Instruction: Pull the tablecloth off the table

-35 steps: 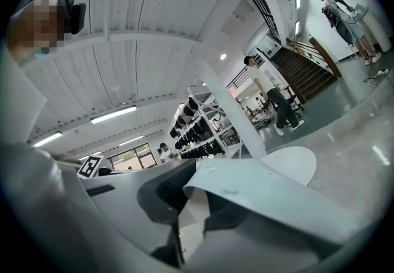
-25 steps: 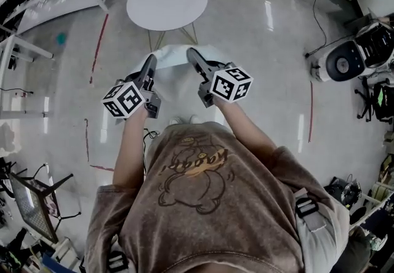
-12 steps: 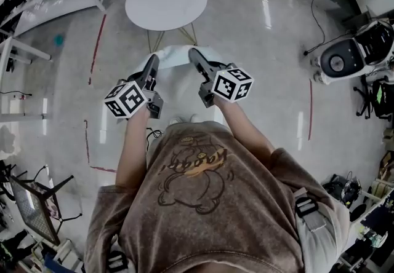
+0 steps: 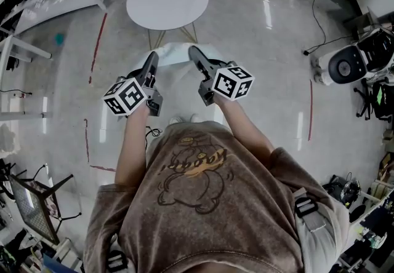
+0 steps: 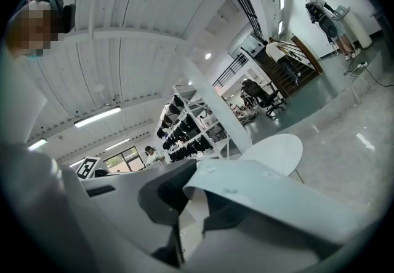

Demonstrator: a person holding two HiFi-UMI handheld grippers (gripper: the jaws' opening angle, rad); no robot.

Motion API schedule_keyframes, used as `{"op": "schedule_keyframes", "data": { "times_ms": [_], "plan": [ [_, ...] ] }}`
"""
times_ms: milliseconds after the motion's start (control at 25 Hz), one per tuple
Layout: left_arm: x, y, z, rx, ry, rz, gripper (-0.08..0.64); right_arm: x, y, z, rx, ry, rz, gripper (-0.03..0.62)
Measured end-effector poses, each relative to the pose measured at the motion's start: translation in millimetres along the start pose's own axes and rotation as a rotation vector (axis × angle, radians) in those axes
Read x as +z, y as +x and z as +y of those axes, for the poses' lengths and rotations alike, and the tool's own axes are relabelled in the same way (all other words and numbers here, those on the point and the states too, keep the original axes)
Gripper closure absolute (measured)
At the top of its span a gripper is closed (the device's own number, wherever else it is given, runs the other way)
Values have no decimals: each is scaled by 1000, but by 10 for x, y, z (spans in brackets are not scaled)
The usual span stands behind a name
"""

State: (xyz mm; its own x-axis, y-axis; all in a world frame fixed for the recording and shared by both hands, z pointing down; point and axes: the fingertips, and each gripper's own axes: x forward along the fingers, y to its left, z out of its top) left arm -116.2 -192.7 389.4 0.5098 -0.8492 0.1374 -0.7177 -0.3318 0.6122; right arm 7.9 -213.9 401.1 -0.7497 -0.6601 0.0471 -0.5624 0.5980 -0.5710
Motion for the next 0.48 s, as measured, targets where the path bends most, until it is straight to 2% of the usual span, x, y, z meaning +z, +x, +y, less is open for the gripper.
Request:
{"op": "schedule_keyframes", "data": {
  "times_ms": [480],
  "plan": [
    [13, 22, -60, -7, -28, 1, 538, 61, -25, -12, -6, 4, 3, 557]
  ]
}}
